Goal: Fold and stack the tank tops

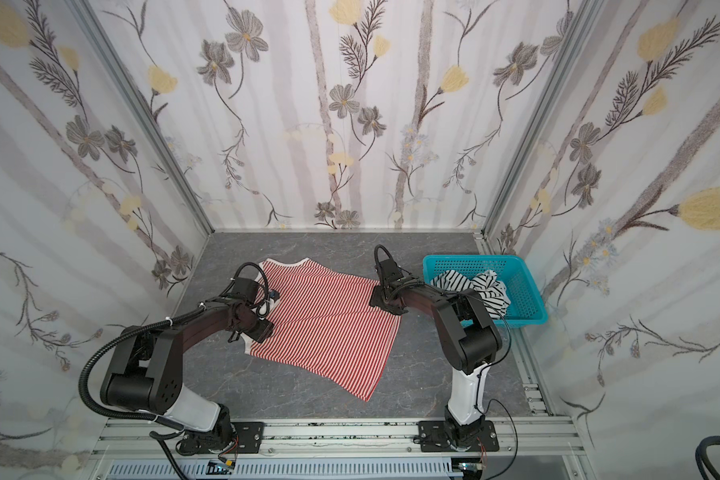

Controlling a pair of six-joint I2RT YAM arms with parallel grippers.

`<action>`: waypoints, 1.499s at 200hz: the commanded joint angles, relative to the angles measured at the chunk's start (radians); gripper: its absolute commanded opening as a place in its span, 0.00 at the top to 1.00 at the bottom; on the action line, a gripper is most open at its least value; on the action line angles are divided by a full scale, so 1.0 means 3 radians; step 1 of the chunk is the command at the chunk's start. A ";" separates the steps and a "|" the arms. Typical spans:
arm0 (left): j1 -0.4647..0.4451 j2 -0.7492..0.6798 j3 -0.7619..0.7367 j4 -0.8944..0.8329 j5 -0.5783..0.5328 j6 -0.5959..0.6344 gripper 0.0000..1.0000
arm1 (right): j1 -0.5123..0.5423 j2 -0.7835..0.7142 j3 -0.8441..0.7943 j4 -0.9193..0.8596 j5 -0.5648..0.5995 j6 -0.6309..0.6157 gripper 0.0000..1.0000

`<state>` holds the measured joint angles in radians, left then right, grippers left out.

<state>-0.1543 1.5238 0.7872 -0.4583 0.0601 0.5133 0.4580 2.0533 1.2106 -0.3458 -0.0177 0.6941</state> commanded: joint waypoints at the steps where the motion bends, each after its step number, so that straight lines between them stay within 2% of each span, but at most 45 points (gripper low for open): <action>1: -0.0003 -0.0230 -0.0030 -0.0222 0.0043 0.0159 0.37 | -0.0007 0.0004 0.0199 -0.0095 -0.0042 -0.0125 0.33; 24: 0.0018 -0.0349 0.0245 -0.0211 0.0160 -0.0010 0.36 | 0.0012 -0.0209 0.0125 -0.0066 -0.0053 -0.0114 0.33; 44: 0.0039 -0.0204 0.0558 -0.0089 0.0354 -0.0175 0.35 | 0.0101 -0.0519 -0.0147 0.0046 -0.0091 -0.0023 0.33; 82: 0.0023 0.0687 0.1323 0.0153 0.0428 -0.0435 0.36 | 0.0653 -0.1003 -0.0684 0.0219 -0.0100 0.0223 0.33; 122: 0.0000 0.1735 0.2380 0.0164 0.0224 -0.0528 0.36 | 0.1369 -0.1153 -0.1092 0.0379 -0.0071 0.0715 0.33; 149: -0.0037 0.2127 0.2821 0.0157 0.0136 -0.0527 0.36 | 0.1645 -0.1189 -0.1321 0.0581 -0.0122 0.1004 0.33; 176: -0.0058 0.2421 0.3093 0.0157 -0.0010 -0.0488 0.36 | 0.1765 -0.1149 -0.1456 0.0722 -0.0219 0.1121 0.33; 230: -0.0043 0.2663 0.3190 0.0159 -0.0309 -0.0405 0.37 | 0.1772 -0.1233 -0.1839 0.0745 -0.0324 0.1132 0.33; 274: 0.0070 0.2454 0.2890 0.0186 -0.0336 -0.0407 0.37 | 0.1626 -0.1340 -0.2031 0.0451 -0.0317 0.0854 0.33; 300: 0.0178 0.2200 0.2528 0.0196 -0.0239 -0.0428 0.38 | 0.1471 -0.1368 -0.1997 0.0282 -0.0250 0.0626 0.33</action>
<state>-0.1246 2.2322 1.6276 -0.3103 0.0189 0.3672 0.9333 1.6352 0.6163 -0.0387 -0.1444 0.9527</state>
